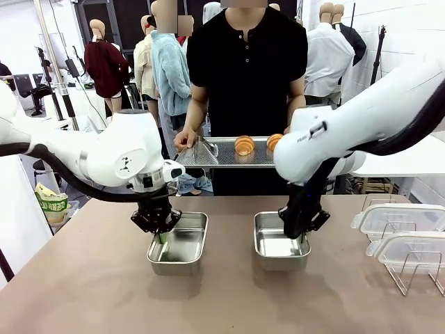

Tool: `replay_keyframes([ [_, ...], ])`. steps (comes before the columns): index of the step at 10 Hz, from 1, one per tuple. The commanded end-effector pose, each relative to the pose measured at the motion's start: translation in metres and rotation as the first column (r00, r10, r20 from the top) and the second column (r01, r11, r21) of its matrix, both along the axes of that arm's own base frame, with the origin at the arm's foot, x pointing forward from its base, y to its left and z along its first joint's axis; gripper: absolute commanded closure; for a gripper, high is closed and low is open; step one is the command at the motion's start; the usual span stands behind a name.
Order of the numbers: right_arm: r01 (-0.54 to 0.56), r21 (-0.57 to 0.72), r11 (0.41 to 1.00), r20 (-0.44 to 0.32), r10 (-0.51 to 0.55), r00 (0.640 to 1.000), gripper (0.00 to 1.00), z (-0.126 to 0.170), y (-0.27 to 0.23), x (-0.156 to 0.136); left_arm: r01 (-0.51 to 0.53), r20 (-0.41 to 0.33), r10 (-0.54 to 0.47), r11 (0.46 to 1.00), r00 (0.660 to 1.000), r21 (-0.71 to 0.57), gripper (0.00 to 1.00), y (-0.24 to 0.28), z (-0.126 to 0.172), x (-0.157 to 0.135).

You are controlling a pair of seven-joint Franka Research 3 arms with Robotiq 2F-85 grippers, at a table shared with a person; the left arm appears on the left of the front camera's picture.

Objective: Place the bread in airtight containers.
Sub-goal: Lift both Airtight Container.

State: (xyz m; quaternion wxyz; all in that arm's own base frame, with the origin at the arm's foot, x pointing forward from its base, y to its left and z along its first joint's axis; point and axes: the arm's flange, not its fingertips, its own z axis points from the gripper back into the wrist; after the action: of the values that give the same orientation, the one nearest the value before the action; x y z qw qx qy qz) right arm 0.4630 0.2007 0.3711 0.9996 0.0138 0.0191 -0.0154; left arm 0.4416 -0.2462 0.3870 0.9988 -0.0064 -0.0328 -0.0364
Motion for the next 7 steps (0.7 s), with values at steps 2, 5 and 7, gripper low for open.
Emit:
replay_keyframes([
  [2, -0.014, 0.042, 0.999, 0.049, 0.012, 0.999, 1.00, 0.051, -0.035, -0.017, -0.027, 0.020, 0.028, 1.000, 0.999, -0.008, 1.00, 0.001, 0.042, -0.020],
  [5, -0.043, 0.046, 0.998, 0.092, 0.039, 0.995, 1.00, 0.095, -0.056, -0.024, -0.042, 0.077, 0.043, 0.999, 0.996, -0.016, 1.00, 0.002, 0.086, -0.034],
  [7, -0.057, 0.032, 0.998, 0.099, 0.054, 0.994, 1.00, 0.116, -0.062, -0.028, -0.046, 0.133, 0.049, 0.999, 0.990, -0.021, 1.00, 0.001, 0.112, -0.044],
])
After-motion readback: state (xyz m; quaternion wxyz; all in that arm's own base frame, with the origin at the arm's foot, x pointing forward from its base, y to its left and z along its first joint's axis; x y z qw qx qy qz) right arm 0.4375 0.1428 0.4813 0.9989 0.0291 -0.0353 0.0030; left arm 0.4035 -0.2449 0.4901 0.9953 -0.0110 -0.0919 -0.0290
